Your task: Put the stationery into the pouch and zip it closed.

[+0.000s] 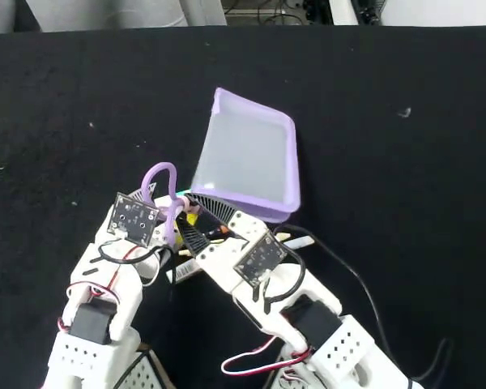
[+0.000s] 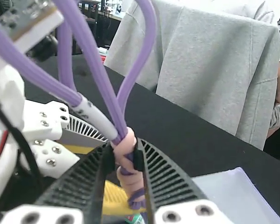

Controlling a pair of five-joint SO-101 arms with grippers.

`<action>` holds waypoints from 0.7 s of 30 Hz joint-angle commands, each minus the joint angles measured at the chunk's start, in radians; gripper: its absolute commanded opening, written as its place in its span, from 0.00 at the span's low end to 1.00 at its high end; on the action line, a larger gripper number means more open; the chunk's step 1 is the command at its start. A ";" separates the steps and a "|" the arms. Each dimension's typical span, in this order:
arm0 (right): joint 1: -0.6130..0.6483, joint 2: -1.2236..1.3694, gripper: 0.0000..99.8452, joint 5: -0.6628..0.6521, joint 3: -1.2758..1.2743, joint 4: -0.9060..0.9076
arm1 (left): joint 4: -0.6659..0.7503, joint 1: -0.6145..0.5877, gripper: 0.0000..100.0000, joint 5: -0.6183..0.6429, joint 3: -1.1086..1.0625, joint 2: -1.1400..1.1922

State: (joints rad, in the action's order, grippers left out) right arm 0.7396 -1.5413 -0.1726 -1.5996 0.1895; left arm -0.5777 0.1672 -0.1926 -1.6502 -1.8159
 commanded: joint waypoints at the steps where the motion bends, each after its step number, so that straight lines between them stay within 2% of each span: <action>1: -0.008 0.015 0.01 0.006 0.036 0.008 | 0.034 0.001 0.17 0.023 0.016 -0.008; 8: -0.011 0.015 0.01 0.006 0.047 0.012 | 0.035 0.090 0.03 0.017 0.016 -0.008; 15: -0.011 0.015 0.01 0.002 0.050 0.023 | 0.035 0.107 0.03 0.015 0.016 -0.008; 21: -0.011 0.015 0.01 0.000 0.125 0.178 | 0.035 0.108 0.03 0.015 0.016 -0.008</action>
State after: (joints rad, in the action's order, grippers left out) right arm 0.7380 -1.5275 -0.1711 -1.5627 0.3030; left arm -0.5731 0.2624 -0.1849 -1.6502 -1.8190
